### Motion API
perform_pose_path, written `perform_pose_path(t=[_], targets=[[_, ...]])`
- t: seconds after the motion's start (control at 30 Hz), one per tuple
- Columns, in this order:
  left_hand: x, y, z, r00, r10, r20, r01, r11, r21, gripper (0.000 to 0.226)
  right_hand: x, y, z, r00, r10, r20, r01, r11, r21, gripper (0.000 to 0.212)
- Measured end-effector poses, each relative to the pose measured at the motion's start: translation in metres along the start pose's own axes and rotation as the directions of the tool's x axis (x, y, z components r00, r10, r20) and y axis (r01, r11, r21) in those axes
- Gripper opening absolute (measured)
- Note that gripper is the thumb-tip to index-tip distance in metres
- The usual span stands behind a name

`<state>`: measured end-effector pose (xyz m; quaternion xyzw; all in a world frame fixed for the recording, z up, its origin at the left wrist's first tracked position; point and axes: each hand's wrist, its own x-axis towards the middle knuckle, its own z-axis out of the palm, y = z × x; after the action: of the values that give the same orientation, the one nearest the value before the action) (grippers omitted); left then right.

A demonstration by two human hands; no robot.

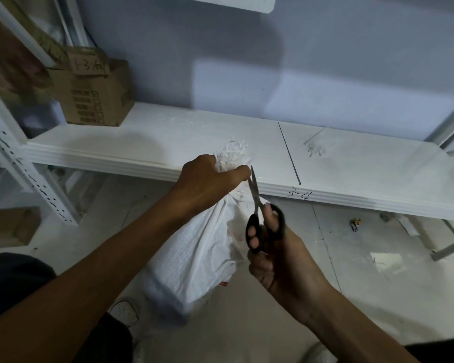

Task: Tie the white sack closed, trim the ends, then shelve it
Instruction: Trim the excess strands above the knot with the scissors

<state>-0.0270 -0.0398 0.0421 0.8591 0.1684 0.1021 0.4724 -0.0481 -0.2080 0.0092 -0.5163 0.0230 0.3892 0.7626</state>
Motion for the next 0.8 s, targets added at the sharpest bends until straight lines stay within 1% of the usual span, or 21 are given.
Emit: perform_pose_path(t=[0.07, 0.17, 0.27, 0.37, 0.4, 0.47, 0.57, 0.63, 0.7, 0.77, 0.8], targets=[[-0.001, 0.0, -0.001, 1.0, -0.003, 0.006, 0.003, 1.0, -0.022, 0.035, 0.001, 0.001, -0.002, 0.998, -0.061, -0.011, 0.061, 0.998, 0.014, 0.031], [-0.001, -0.001, -0.004, 1.0, -0.027, 0.006, 0.027, 0.998, -0.062, 0.032, 0.0, 0.002, -0.005, 0.993, -0.116, -0.031, 0.118, 0.992, 0.054, 0.03], [0.001, -0.004, -0.004, 0.999, -0.035, 0.025, 0.037, 0.992, -0.121, 0.043, -0.001, -0.001, -0.006, 0.986, -0.154, -0.069, 0.158, 0.986, 0.045, 0.036], [0.001, -0.003, -0.004, 0.999, -0.034, 0.033, 0.039, 0.987, -0.155, 0.038, -0.002, -0.002, -0.006, 0.985, -0.157, -0.074, 0.16, 0.986, 0.044, 0.045], [0.0, -0.002, -0.004, 0.999, -0.043, 0.026, 0.046, 0.987, -0.152, 0.04, -0.003, -0.002, -0.006, 0.985, -0.16, -0.065, 0.164, 0.985, 0.062, 0.047], [0.0, -0.002, -0.005, 0.998, -0.051, 0.023, 0.053, 0.987, -0.153, 0.045, -0.004, -0.001, -0.005, 0.987, -0.157, -0.032, 0.16, 0.977, 0.144, 0.05], [0.002, -0.004, -0.006, 0.996, -0.086, 0.027, 0.09, 0.98, -0.18, 0.06, -0.003, -0.013, -0.011, 0.983, -0.181, 0.006, 0.168, 0.925, 0.34, 0.055], [0.003, -0.004, -0.008, 0.995, -0.101, 0.017, 0.102, 0.98, -0.171, 0.056, -0.002, -0.032, -0.022, 0.968, -0.244, -0.064, 0.249, 0.891, 0.38, 0.056], [0.005, -0.004, -0.009, 0.993, -0.114, 0.032, 0.118, 0.976, -0.182, 0.056, -0.002, -0.053, -0.032, 0.941, -0.294, -0.167, 0.335, 0.875, 0.349, 0.054], [0.006, -0.002, -0.009, 0.988, -0.142, 0.056, 0.151, 0.963, -0.225, 0.064, -0.003, -0.064, -0.04, 0.931, -0.273, -0.243, 0.343, 0.882, 0.324, 0.053], [0.007, -0.002, -0.01, 0.986, -0.157, 0.064, 0.168, 0.957, -0.238, 0.066, -0.004, -0.064, -0.043, 0.941, -0.219, -0.258, 0.297, 0.9, 0.32, 0.053]])
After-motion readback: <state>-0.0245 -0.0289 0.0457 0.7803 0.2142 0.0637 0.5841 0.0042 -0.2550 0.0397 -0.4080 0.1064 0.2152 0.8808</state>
